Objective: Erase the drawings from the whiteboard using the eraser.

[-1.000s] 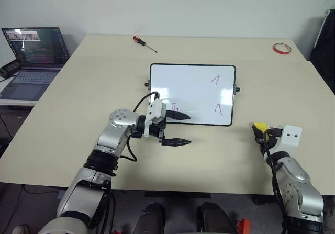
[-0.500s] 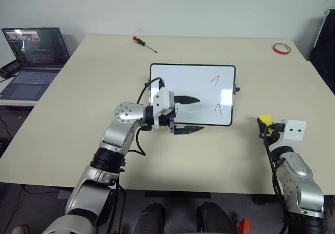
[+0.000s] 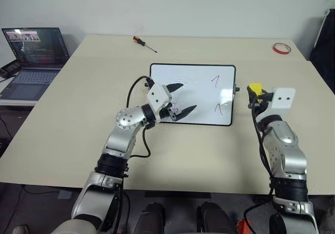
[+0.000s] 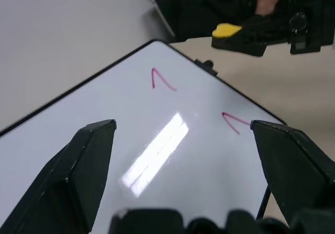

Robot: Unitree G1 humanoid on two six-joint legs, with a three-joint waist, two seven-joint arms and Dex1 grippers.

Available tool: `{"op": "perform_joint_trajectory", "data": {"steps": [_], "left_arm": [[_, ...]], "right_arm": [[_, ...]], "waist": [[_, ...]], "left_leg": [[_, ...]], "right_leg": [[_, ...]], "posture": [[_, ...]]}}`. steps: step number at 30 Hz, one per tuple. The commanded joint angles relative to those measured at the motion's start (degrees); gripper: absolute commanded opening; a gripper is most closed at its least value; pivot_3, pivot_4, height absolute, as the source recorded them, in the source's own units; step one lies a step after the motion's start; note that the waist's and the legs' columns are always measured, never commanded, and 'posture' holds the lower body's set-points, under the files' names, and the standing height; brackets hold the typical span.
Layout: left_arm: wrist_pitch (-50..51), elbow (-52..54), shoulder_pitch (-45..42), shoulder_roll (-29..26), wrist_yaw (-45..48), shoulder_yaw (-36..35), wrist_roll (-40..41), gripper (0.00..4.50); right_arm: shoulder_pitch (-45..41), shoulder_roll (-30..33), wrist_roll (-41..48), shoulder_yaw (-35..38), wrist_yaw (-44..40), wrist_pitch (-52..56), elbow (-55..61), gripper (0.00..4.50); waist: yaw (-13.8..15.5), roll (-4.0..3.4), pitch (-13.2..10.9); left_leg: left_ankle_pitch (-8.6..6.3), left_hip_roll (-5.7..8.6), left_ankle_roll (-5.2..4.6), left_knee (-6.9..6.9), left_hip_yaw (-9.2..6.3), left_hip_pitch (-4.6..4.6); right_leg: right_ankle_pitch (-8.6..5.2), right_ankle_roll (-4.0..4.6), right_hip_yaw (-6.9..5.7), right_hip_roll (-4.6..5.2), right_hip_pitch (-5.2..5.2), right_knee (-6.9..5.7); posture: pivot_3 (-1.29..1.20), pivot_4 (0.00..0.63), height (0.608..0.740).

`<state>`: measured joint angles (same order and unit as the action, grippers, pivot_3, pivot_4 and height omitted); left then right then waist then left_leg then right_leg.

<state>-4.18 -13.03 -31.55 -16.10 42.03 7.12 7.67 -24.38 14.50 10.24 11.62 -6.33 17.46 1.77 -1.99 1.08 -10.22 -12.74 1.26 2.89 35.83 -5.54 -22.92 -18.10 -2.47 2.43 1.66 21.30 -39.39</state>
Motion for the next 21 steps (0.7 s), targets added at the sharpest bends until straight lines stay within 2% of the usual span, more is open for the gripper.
{"op": "perform_joint_trajectory", "data": {"steps": [1, 10, 21], "left_arm": [[-2.5, 1.4, 2.0, 1.0, -4.2, -0.8, -1.7, 4.50], [-2.3, 4.6, 6.8, 1.8, -7.8, -1.1, -1.9, 4.50], [-1.3, 5.7, 6.5, 1.8, -7.3, -1.0, -1.2, 4.50]], "right_arm": [[-3.6, -0.5, -0.2, -1.5, -1.0, -2.7, 0.1, 1.17], [-6.8, -2.9, -0.7, -4.2, -0.6, -4.1, -0.4, 1.17], [-9.5, -3.7, -3.2, -7.7, -2.4, -6.0, -4.7, 1.17]], "waist": [[0.0, 0.00, 0.0], [0.1, 0.00, 0.0], [0.1, 0.00, 0.0]], "left_leg": [[0.00, -0.01, 0.00, 0.00, 0.00, 0.00], [0.00, 0.01, 0.00, 0.06, -0.02, -0.02], [0.00, 0.00, 0.00, 0.09, -0.01, 0.00]], "right_leg": [[0.00, 0.00, -0.01, 0.00, 0.02, -0.03], [0.00, 0.00, -0.02, 0.03, 0.03, -0.08], [0.00, 0.01, -0.02, 0.02, 0.04, -0.15]], "posture": [[0.00, 0.150, 0.740], [0.00, 0.150, 0.740], [0.00, 0.150, 0.740]]}}
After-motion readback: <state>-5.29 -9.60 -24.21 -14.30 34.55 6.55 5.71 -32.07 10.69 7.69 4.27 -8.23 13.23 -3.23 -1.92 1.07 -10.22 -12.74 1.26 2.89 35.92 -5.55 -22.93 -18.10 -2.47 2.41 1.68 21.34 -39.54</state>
